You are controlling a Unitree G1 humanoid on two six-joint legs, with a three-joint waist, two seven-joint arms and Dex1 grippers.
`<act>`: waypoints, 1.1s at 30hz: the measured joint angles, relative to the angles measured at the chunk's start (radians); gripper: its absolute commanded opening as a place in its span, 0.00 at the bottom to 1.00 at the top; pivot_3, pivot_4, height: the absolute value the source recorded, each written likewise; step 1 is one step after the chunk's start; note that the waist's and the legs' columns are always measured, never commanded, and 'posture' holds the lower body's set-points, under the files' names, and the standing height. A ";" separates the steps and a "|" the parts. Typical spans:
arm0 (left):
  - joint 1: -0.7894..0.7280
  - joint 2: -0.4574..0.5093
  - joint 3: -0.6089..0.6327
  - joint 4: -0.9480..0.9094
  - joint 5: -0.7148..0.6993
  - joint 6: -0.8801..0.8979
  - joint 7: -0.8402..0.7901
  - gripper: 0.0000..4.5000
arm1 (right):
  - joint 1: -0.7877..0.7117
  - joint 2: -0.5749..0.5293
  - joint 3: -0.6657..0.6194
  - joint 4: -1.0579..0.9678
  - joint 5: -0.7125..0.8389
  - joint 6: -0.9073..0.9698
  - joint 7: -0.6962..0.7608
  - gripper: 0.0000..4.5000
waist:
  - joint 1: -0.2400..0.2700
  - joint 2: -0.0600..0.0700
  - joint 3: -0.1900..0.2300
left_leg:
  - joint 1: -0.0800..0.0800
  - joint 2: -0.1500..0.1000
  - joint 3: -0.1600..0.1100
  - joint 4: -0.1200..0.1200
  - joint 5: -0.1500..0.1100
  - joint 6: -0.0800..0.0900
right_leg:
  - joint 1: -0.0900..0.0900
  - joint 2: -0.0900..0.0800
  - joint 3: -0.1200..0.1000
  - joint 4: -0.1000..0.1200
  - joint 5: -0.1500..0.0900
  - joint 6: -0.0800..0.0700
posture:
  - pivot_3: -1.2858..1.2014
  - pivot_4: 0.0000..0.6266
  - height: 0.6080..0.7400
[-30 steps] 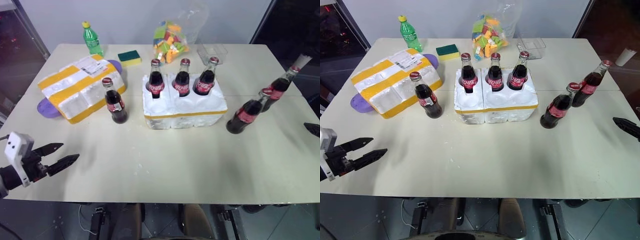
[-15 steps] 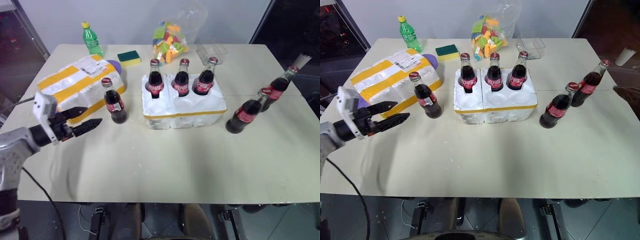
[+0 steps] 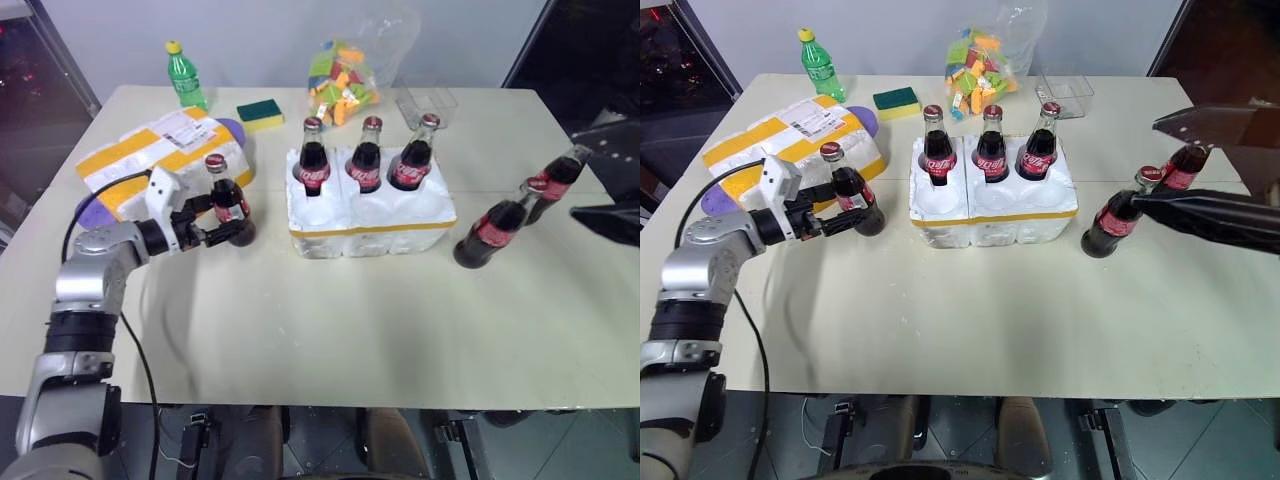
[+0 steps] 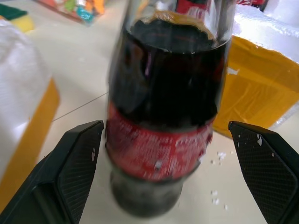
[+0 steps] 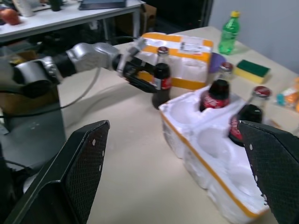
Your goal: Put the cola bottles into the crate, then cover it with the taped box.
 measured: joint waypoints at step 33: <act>-0.500 -0.029 -0.097 -0.028 -0.157 0.323 -0.295 0.63 | 0.135 0.115 0.072 -0.124 -0.046 -0.118 -0.153 1.00 | 0.016 -0.001 0.001 | -0.012 -0.001 -0.005 0.015 0.000 0.000 | -0.008 0.001 -0.003 0.014 0.001 0.003 | 0.52 0.24 0.99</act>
